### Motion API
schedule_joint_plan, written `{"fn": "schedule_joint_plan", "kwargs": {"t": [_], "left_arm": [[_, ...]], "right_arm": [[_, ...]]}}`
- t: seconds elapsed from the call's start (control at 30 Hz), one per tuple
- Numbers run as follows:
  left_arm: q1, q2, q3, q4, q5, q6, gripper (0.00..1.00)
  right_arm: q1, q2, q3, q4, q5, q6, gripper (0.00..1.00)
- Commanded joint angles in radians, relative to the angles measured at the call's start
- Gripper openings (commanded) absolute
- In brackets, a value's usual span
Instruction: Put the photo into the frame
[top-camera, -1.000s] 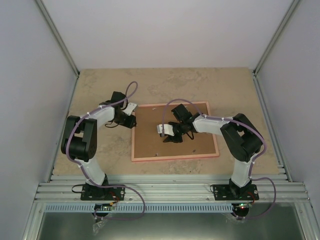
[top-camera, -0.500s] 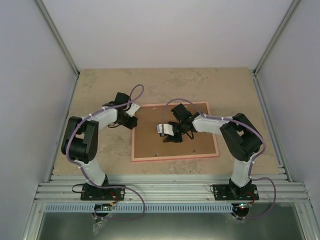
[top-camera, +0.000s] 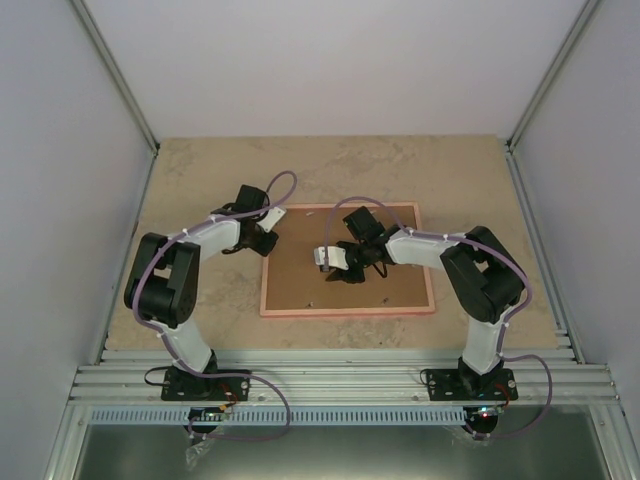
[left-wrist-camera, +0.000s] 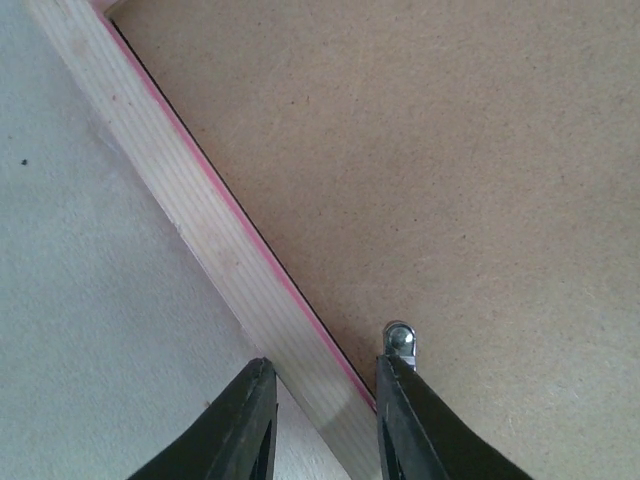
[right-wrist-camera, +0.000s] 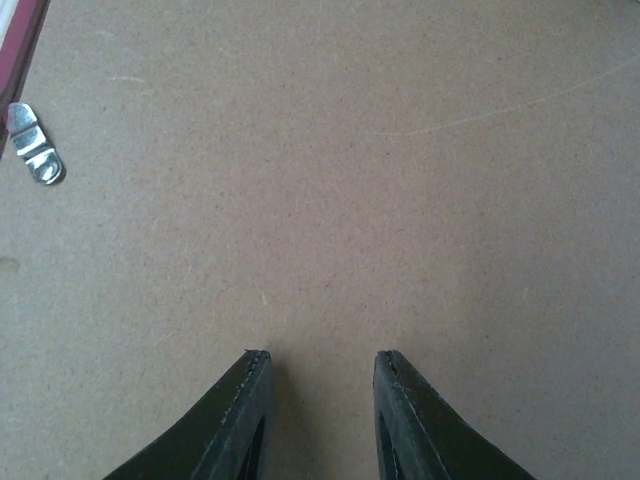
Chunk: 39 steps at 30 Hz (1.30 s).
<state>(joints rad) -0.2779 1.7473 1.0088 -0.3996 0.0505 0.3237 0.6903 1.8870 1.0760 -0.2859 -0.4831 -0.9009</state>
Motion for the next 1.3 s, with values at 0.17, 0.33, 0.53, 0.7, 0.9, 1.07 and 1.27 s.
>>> {"fn": "schedule_joint_plan", "kwargs": {"t": [0.17,0.33,0.53,0.7,0.9,1.07,1.27], "left_arm": [[0.023,0.003,-0.049,0.003,-0.119,0.029,0.22],[0.054,-0.043,-0.003,-0.021,0.039,-0.030,0.29],[0.112,-0.059,0.058,-0.042,0.178,-0.077,0.30],[0.111,-0.053,0.056,-0.076,0.297,-0.044,0.32],[0.101,0.014,0.084,-0.102,0.283,-0.027,0.37],[0.092,0.057,0.094,-0.104,0.253,-0.014,0.38],[0.074,0.096,0.088,-0.092,0.183,0.004,0.34]], "right_arm": [[-0.021,0.043,-0.078,-0.144,0.151,-0.049,0.31],[-0.021,0.042,-0.076,-0.144,0.148,-0.043,0.30],[-0.021,0.040,-0.075,-0.147,0.147,-0.044,0.31],[-0.021,0.038,-0.075,-0.145,0.144,-0.044,0.31],[-0.021,0.037,-0.077,-0.145,0.142,-0.046,0.31],[-0.021,0.041,-0.077,-0.141,0.141,-0.043,0.31],[-0.021,0.041,-0.079,-0.140,0.142,-0.043,0.31]]}}
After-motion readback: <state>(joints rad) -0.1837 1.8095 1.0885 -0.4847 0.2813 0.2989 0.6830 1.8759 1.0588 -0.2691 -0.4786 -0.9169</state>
